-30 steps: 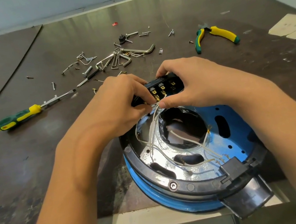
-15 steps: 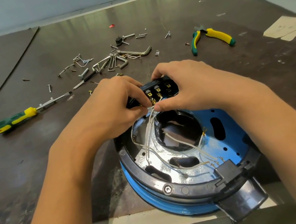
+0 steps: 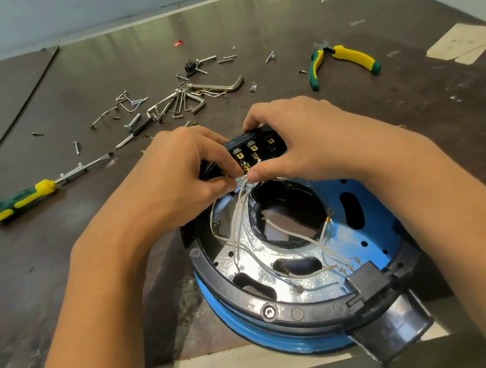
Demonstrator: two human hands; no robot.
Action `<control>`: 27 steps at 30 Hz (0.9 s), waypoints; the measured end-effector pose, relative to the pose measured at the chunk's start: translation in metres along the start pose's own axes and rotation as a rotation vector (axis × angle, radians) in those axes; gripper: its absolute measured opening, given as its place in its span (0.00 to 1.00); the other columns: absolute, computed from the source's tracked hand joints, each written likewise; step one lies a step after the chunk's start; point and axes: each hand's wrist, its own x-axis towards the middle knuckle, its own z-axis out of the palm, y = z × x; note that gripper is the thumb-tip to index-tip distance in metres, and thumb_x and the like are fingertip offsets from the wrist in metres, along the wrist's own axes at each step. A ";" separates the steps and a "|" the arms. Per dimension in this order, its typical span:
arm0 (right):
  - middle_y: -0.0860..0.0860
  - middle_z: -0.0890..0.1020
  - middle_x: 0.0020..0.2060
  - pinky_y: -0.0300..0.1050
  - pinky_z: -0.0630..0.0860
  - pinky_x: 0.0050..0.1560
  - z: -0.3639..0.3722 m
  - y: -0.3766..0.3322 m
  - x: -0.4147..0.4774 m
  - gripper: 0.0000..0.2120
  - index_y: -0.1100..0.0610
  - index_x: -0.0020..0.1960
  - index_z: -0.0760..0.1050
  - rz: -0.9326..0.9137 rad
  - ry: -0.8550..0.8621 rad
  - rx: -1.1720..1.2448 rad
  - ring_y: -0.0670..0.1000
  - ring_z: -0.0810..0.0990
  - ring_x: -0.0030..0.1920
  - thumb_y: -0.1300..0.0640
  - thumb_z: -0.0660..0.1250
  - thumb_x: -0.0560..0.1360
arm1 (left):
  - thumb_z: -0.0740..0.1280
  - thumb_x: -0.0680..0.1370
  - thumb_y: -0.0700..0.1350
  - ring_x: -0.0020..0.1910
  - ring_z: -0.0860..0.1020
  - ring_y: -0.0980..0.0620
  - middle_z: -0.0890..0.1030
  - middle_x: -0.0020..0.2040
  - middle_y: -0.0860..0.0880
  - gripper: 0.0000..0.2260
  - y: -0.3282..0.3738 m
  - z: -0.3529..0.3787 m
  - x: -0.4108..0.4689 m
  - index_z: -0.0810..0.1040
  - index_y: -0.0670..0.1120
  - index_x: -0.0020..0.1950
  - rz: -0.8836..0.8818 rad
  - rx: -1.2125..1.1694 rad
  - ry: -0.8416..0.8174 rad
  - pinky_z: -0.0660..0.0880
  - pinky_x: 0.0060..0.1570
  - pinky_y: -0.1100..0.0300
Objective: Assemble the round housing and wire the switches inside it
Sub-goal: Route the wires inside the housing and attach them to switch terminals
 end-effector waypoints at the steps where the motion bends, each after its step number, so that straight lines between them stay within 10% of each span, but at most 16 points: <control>1: 0.42 0.75 0.52 0.54 0.67 0.56 0.000 0.000 0.000 0.26 0.44 0.63 0.70 0.001 0.001 0.002 0.48 0.73 0.57 0.36 0.73 0.70 | 0.76 0.72 0.45 0.56 0.77 0.55 0.79 0.60 0.57 0.09 0.000 0.000 0.000 0.85 0.60 0.44 0.002 -0.003 0.001 0.75 0.58 0.52; 27: 0.48 0.78 0.59 0.52 0.63 0.52 0.001 -0.002 0.002 0.24 0.46 0.63 0.70 -0.002 0.011 -0.046 0.53 0.74 0.61 0.38 0.71 0.73 | 0.77 0.70 0.48 0.54 0.80 0.54 0.81 0.59 0.54 0.04 -0.001 0.006 0.002 0.86 0.57 0.43 0.005 0.015 0.062 0.77 0.56 0.54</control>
